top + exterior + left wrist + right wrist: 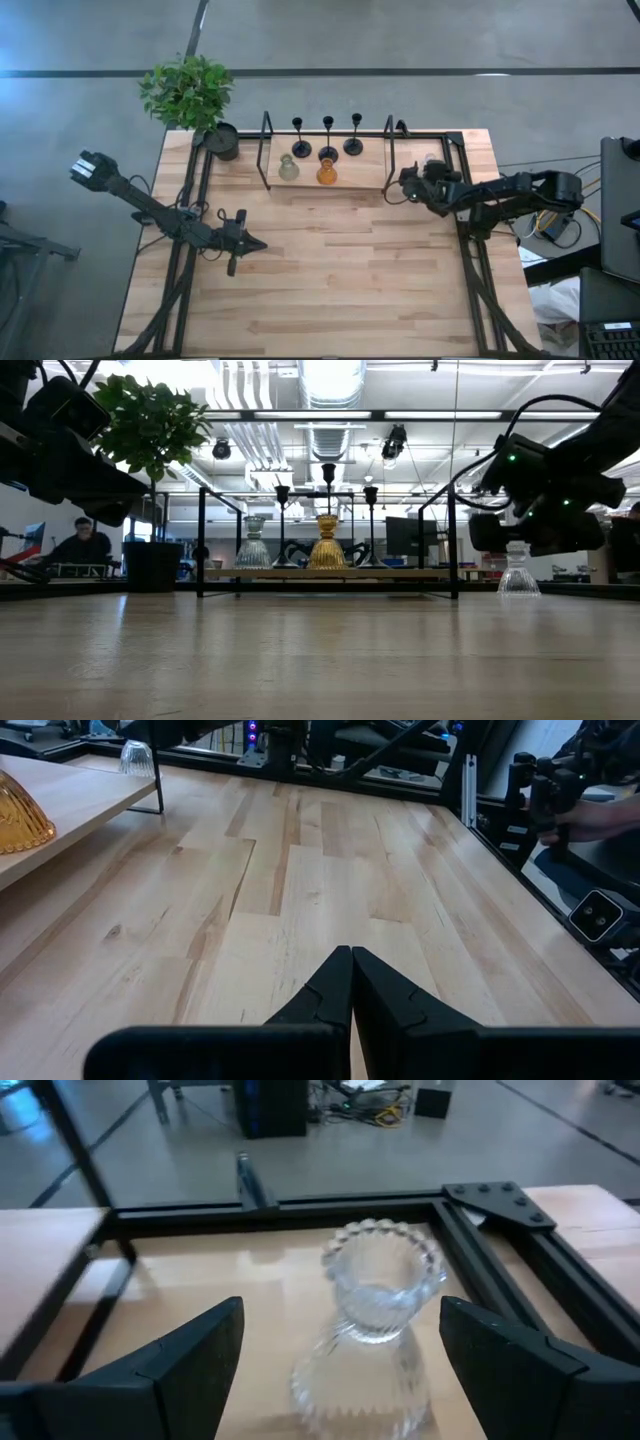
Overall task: Pick & Place candle stick holders
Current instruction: Put the transparent glass candle holder on the shelf aligned with the other glass candle holders
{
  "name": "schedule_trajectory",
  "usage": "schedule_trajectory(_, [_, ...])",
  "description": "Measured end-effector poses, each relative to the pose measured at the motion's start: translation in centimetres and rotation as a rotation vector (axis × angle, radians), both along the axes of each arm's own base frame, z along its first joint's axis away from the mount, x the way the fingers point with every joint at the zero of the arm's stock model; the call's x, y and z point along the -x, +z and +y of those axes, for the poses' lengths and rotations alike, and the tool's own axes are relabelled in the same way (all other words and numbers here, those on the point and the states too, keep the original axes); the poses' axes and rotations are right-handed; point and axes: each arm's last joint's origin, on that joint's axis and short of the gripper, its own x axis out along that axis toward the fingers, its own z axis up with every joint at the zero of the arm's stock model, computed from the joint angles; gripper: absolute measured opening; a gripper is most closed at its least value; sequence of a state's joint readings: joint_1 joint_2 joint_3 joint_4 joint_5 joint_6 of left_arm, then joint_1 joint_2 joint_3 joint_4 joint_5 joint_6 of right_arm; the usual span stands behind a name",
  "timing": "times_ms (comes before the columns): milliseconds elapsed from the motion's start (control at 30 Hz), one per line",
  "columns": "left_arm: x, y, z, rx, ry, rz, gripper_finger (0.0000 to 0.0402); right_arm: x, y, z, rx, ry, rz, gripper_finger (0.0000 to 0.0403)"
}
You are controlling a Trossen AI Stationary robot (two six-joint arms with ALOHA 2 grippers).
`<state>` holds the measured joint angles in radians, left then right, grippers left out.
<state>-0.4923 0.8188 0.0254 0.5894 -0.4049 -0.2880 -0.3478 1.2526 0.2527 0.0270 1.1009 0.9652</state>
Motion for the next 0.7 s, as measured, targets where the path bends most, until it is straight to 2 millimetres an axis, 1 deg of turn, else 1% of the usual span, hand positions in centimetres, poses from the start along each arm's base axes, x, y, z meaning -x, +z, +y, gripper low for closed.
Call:
schedule_trajectory(200, [0.0,0.0,0.0,0.0,0.0,0.0,0.0014,0.4,-0.4,-1.0,-0.051,-0.031,-0.003,0.0325])
schedule_trajectory(500, [0.0,0.0,0.0,0.0,0.0,0.0,0.0014,0.1,0.1,-1.9,-0.029,-0.019,-0.008,0.0325])
schedule_trajectory(700, [0.0,0.0,0.0,0.0,0.0,0.0,0.0014,0.5,0.1,-2.6,-0.05,-0.021,0.025,0.0324])
